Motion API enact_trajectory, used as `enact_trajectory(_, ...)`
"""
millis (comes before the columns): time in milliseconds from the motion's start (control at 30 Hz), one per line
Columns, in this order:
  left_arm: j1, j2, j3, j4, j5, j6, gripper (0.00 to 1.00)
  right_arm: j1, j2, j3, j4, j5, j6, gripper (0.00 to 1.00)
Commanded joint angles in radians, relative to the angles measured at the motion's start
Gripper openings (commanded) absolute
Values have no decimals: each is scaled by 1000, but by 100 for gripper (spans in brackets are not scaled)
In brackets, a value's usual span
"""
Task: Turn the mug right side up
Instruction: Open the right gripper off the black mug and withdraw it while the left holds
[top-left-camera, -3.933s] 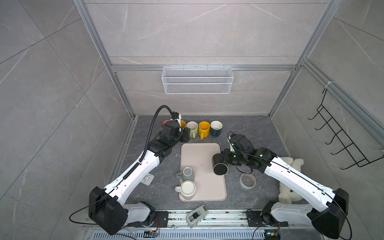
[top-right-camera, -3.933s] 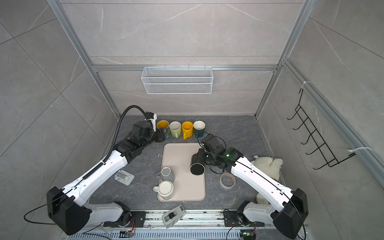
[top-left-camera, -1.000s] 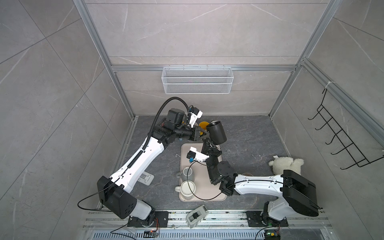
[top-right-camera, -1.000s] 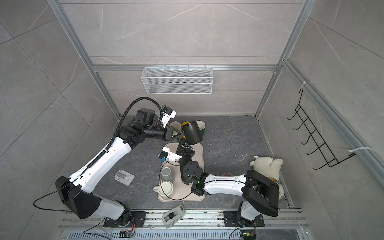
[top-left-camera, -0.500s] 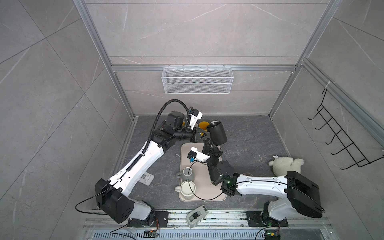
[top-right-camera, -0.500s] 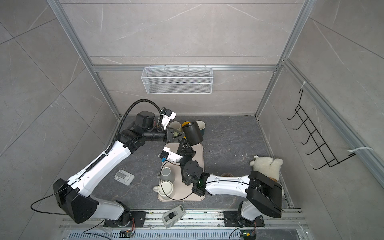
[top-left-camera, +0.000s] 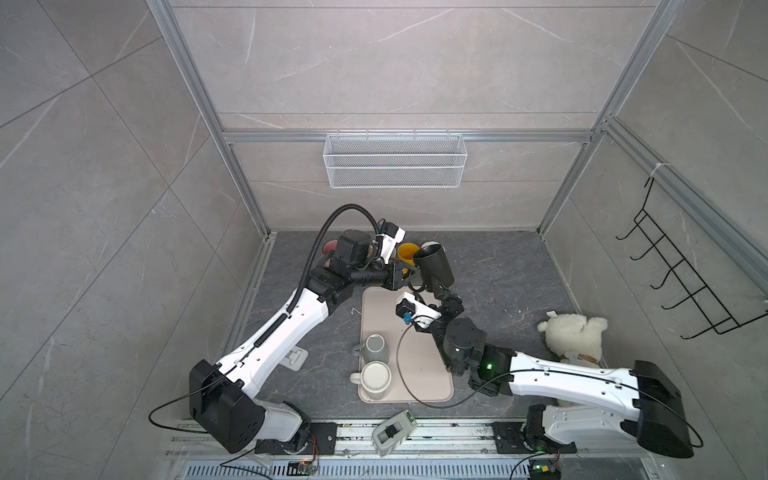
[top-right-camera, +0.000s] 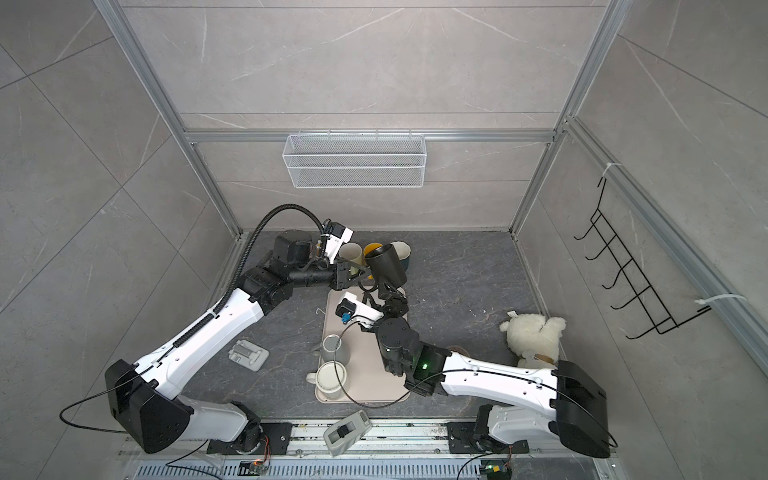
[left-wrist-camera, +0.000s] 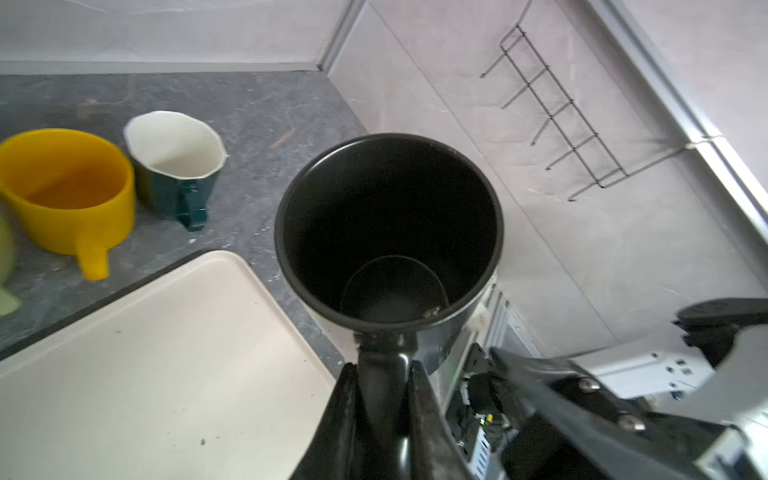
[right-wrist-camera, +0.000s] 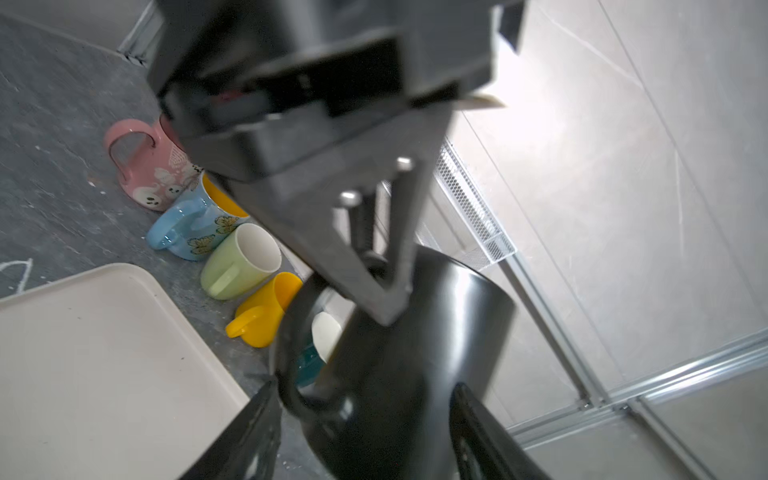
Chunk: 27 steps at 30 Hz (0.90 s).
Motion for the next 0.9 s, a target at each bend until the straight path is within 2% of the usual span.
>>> enact_trajectory(0, 21, -11, -4, 125, -101, -6, 0, -5, -105, 78, -280, -43, 317, 69)
enact_trajectory(133, 19, 12, -29, 186, -127, -11, 0, -28, -154, 169, -622, -239, 583, 72)
enact_trajectory(233, 9, 44, -34, 209, -146, -14, 0, -83, -155, 228, -787, -371, 753, 73)
enact_trajectory(333, -25, 77, -27, 213, -200, 10, 0, -179, -159, 254, -882, -581, 878, 74)
enact_trajectory(433, -65, 116, -8, 213, -255, 35, 0, -309, -136, 275, -951, -868, 970, 75)
enact_trajectory(500, -91, 150, 13, 212, -293, 52, 0, -368, -108, 281, -965, -1006, 1020, 75)
enact_trajectory(633, -144, 216, 53, 219, -387, 74, 0, -479, -81, 281, -925, -1212, 1118, 75)
enact_trajectory(733, -187, 272, 88, 238, -447, 96, 0, -602, -87, 250, -821, -1413, 1242, 75)
enact_trajectory(867, -224, 349, 134, 283, -485, 105, 0, -799, -102, 165, -595, -1673, 1491, 75)
